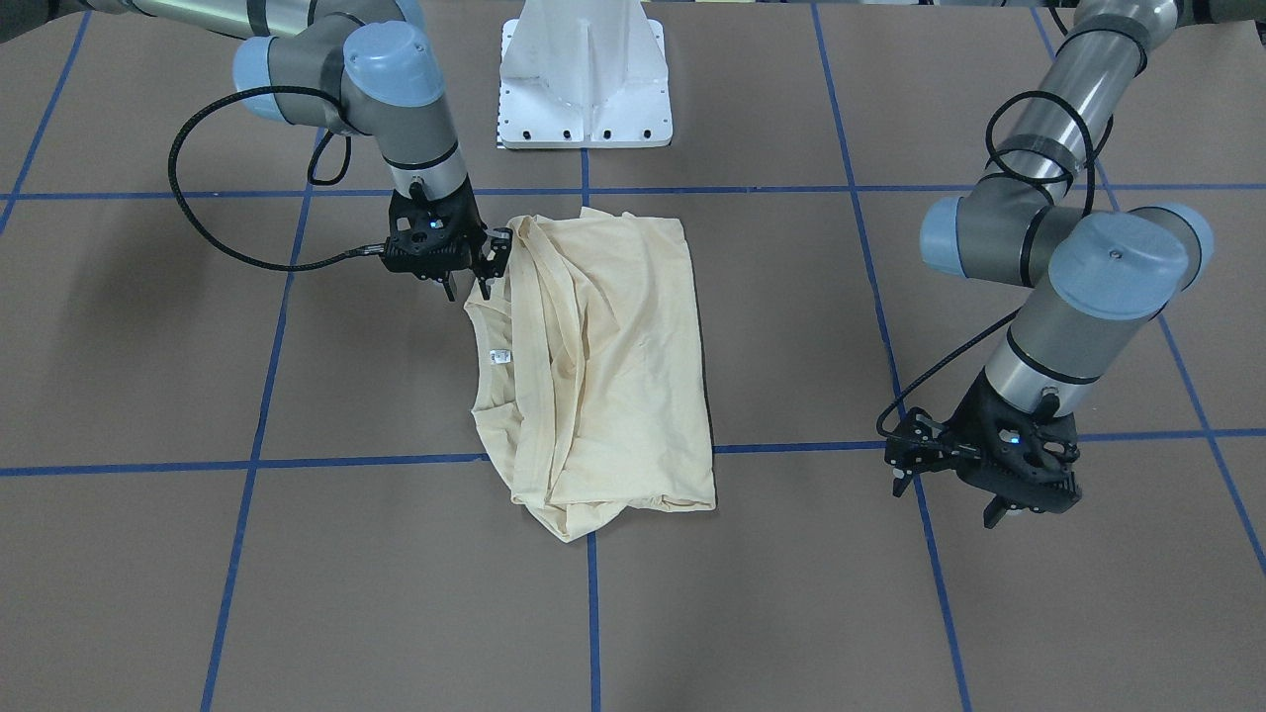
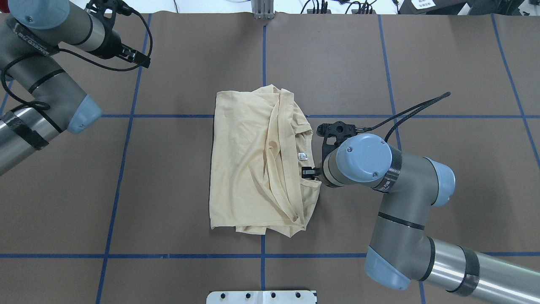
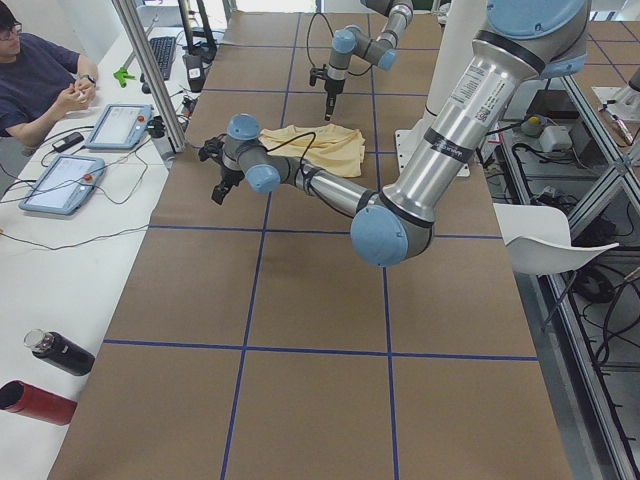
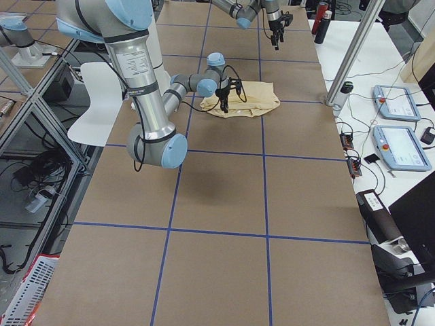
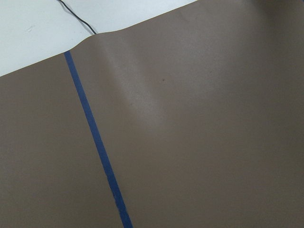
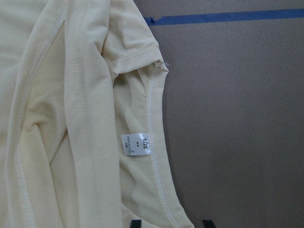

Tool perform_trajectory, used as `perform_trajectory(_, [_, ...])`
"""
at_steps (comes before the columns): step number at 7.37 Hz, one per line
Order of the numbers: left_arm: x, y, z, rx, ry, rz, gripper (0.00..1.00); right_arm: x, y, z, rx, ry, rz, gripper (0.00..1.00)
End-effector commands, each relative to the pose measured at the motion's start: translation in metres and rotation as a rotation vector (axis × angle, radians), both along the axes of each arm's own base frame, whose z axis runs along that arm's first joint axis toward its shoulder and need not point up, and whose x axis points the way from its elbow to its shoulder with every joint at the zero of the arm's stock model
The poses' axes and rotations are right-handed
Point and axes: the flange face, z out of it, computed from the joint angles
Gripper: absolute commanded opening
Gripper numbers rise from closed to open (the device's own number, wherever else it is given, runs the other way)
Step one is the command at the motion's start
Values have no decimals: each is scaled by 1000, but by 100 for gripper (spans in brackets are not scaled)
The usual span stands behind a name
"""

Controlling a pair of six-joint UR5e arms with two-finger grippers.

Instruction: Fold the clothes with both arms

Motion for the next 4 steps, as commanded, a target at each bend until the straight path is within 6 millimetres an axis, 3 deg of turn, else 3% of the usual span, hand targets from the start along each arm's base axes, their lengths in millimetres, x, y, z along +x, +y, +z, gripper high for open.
perform_trajectory(1, [0, 0, -1, 1, 1, 0, 100, -32, -18, -64, -3, 10, 14, 90])
perform_trajectory(2, [0, 0, -1, 1, 1, 0, 100, -66, -31, -79, -20, 28, 17, 78])
perform_trajectory(3, [0, 0, -1, 1, 1, 0, 100, -84, -38, -91, -26, 38, 17, 63])
perform_trajectory(4, [0, 0, -1, 1, 1, 0, 100, -91, -32, -89, -29, 46, 4, 48])
